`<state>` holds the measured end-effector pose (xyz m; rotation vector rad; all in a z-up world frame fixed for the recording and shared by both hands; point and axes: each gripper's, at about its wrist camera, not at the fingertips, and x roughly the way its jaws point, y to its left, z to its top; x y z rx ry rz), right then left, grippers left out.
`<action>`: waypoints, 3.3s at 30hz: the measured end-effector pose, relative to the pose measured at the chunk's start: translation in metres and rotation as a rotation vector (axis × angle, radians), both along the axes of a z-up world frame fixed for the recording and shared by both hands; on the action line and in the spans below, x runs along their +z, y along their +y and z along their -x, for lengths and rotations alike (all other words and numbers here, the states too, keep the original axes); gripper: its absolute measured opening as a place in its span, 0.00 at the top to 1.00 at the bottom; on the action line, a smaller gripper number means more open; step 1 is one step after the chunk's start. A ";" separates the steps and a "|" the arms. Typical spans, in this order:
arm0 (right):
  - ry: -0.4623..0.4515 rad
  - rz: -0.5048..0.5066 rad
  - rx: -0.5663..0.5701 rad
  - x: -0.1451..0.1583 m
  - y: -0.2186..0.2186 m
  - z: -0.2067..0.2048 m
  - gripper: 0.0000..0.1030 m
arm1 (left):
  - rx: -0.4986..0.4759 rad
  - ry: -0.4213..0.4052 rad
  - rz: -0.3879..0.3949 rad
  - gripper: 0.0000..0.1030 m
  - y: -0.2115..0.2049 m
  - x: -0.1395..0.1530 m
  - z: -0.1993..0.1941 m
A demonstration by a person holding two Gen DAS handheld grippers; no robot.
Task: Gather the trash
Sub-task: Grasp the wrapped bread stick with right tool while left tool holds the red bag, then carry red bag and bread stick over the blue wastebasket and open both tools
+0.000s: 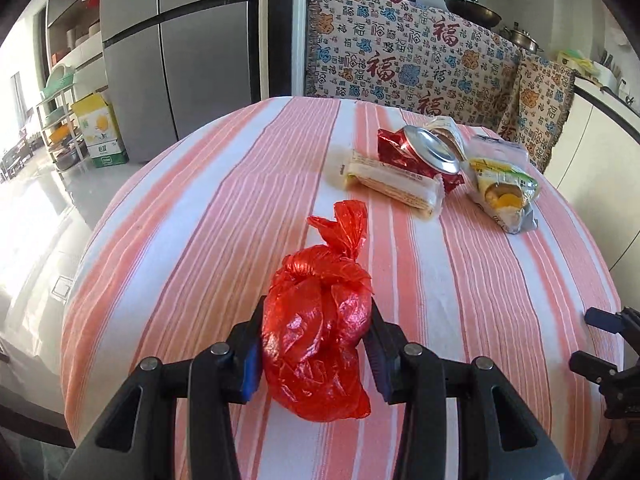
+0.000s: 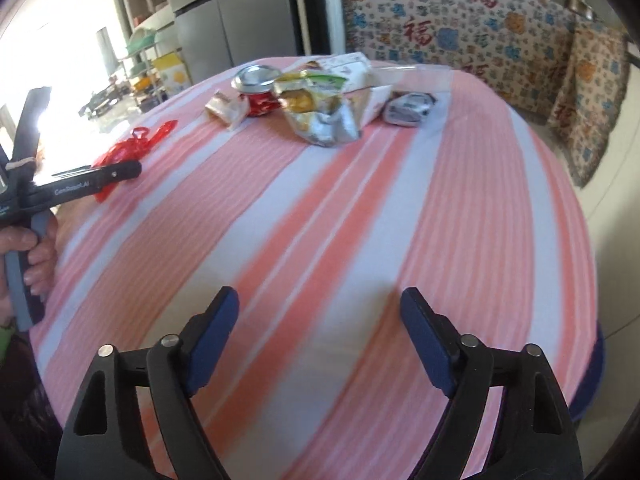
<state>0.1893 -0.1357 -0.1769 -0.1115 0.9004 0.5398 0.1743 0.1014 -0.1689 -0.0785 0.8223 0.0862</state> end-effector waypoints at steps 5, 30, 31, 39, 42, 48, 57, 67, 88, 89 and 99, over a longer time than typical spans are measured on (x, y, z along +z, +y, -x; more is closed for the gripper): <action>0.010 -0.012 0.097 0.003 0.065 -0.047 0.39 | 0.014 -0.007 0.000 0.57 0.011 0.002 0.011; -0.037 -0.092 -0.095 0.021 0.035 -0.051 0.78 | -0.042 0.014 0.107 0.57 0.002 -0.004 0.017; -0.049 -0.076 -0.145 0.020 0.017 -0.044 0.78 | -0.053 0.014 0.110 0.57 -0.005 -0.004 0.016; -0.053 0.014 -0.312 -0.003 -0.052 -0.008 0.76 | -0.136 0.024 0.079 0.57 -0.073 -0.007 -0.008; -0.071 -0.016 -0.233 -0.003 -0.036 0.014 0.64 | -0.121 0.038 0.064 0.56 -0.079 -0.010 -0.015; -0.049 -0.003 -0.160 -0.008 -0.021 0.014 0.29 | -0.153 0.058 -0.022 0.52 -0.088 -0.013 -0.014; -0.049 0.045 -0.141 -0.012 -0.014 0.015 0.17 | -0.155 0.069 -0.051 0.35 -0.091 -0.017 -0.014; -0.030 -0.030 -0.137 -0.010 -0.026 0.014 0.17 | -0.167 0.072 -0.054 0.35 -0.091 -0.017 -0.015; 0.207 0.128 0.002 0.018 -0.016 -0.062 0.83 | -0.349 0.136 -0.012 0.57 -0.078 0.005 -0.030; 0.197 0.105 -0.008 0.022 -0.021 -0.060 0.84 | -0.349 0.127 -0.005 0.58 -0.077 0.007 -0.028; 0.164 -0.056 -0.092 0.044 -0.071 -0.032 0.84 | -0.411 0.067 0.088 0.58 -0.108 0.030 -0.014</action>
